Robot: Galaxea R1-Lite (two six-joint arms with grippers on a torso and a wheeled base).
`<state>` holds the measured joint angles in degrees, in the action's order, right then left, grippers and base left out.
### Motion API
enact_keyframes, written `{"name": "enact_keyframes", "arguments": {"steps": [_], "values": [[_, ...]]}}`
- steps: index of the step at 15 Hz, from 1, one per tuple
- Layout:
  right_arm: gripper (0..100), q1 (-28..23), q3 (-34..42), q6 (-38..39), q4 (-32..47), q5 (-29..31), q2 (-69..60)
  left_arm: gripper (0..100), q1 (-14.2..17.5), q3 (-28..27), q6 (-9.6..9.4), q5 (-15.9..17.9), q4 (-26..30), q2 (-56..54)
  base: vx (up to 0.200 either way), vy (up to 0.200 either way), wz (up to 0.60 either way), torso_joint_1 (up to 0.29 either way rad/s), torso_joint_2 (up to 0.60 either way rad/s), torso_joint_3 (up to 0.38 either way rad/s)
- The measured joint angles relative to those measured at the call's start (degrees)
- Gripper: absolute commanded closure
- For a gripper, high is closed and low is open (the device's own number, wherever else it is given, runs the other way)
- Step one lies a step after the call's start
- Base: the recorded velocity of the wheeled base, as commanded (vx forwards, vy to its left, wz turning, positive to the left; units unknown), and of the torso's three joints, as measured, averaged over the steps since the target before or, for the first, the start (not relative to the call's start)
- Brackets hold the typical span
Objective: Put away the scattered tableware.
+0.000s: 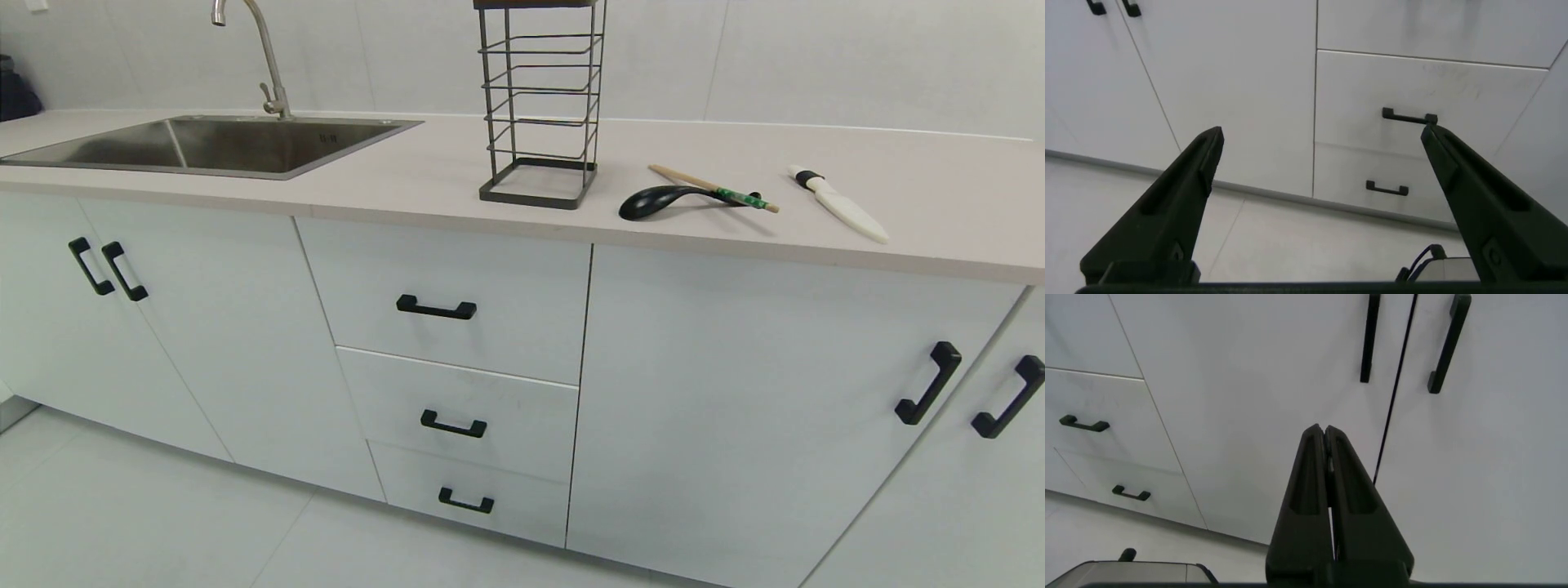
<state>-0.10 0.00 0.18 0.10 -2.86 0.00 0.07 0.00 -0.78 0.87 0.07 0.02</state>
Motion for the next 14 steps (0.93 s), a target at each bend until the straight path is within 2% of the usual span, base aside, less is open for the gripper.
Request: {"name": "enact_keyframes", "arguments": {"steps": [3, 5, 7, 8, 9, 11, 13, 14], "values": [[100, 0.0, 0.0, 0.0, 0.0, 0.0, 0.0, 0, 0.0, 0.0, -0.33, 0.2, 0.0, 0.0, 0.0, 0.0, 0.0, 0.0, 0.0, 0.0], [100, 0.0, 0.0, 0.0, 0.0, 0.0, 0.0, 0, 0.0, 0.0, -0.56, 2.4, -0.1, 0.0, 0.0, 0.0, 0.0, 0.0, 0.0, 0.0], [100, 0.0, 0.0, 0.0, 0.0, 0.0, 0.0, 0, 0.0, 0.0, -2.88, 3.9, -1.8, 0.0, 0.0, 0.0, 0.0, 0.0, 0.0, 0.0], [100, 0.0, 0.0, 0.0, 0.0, 0.0, 0.0, 0, 0.1, -0.9, -3.73, 3.9, -5.6, 0.0, 0.0, 0.0, 0.0, 0.0, 0.0, 0.0], [100, 0.0, 0.0, 0.0, 0.0, 0.0, 0.0, 0, 0.1, -3.2, -4.19, 4.0, -9.0, 0.0, 0.0, 0.0, 0.0, 0.0, 0.0, 0.0], [100, 0.0, 0.0, 0.0, 0.0, 0.0, 0.0, 0, 0.3, -8.8, -4.52, 4.8, -8.4, 0.6, 0.0, 0.0, 0.0, 0.0, 0.0, 0.0], [100, 0.0, 0.0, 0.0, 0.0, 0.0, 0.0, 0, 0.0, -14.6, -4.61, 9.3, -4.0, 2.6, 0.0, 0.0, 0.0, 0.0, 0.0, 0.0], [100, 0.0, 0.0, 0.0, 0.0, 0.0, 0.0, 0, -0.1, -16.2, -4.61, 11.4, -3.5, 3.9, 0.0, 0.0, 0.0, 0.0, 0.0, 0.0]]}}
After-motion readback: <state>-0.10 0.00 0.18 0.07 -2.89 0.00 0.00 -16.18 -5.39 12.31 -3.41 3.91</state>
